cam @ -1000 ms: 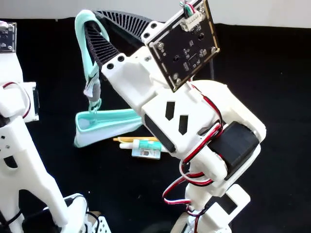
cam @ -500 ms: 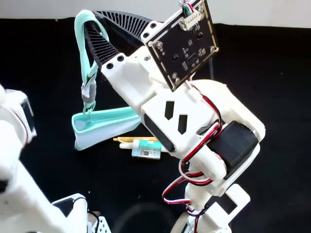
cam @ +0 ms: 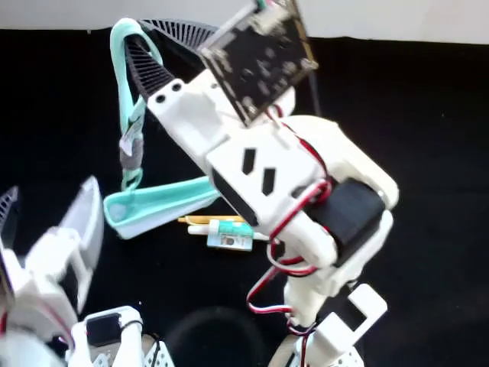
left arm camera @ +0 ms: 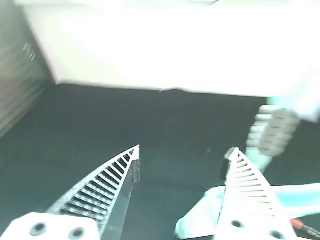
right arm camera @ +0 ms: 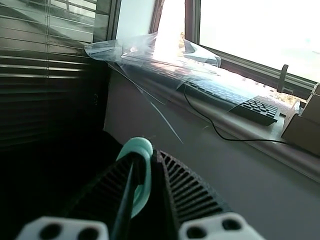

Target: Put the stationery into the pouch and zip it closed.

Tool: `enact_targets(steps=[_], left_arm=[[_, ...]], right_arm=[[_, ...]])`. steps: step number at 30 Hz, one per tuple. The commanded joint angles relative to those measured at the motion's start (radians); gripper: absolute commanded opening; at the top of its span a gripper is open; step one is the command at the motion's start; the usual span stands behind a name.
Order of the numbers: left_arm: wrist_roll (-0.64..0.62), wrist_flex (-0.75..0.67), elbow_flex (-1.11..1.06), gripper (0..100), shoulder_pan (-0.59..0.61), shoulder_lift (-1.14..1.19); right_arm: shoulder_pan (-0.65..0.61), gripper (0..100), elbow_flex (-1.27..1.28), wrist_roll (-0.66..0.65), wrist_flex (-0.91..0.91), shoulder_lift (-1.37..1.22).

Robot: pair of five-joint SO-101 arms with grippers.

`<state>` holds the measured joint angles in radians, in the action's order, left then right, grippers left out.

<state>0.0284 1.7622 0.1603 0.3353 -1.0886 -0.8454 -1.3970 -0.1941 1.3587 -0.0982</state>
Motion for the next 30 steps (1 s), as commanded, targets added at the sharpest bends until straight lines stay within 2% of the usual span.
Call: enact_targets(steps=[1,5,13,19,30], left_arm=[[-0.011,0.006,-0.01,28,-0.073,-0.015],[-0.011,0.006,-0.035,26,-0.073,0.004],[-0.011,0.006,-0.236,26,-0.07,-0.05],[-0.011,0.006,-0.266,26,0.036,-0.108],[-0.011,0.008,-0.337,26,0.035,-0.114]], right_arm=[[-0.007,0.6,-0.021,-0.002,-0.004,0.002],[-0.004,0.6,-0.021,-0.002,-0.004,0.002],[-0.001,0.6,-0.021,-0.002,-0.004,0.002],[-0.001,0.6,-0.021,-0.002,-0.004,-0.001],[-0.001,0.6,-0.013,-0.002,-0.004,-0.002]])
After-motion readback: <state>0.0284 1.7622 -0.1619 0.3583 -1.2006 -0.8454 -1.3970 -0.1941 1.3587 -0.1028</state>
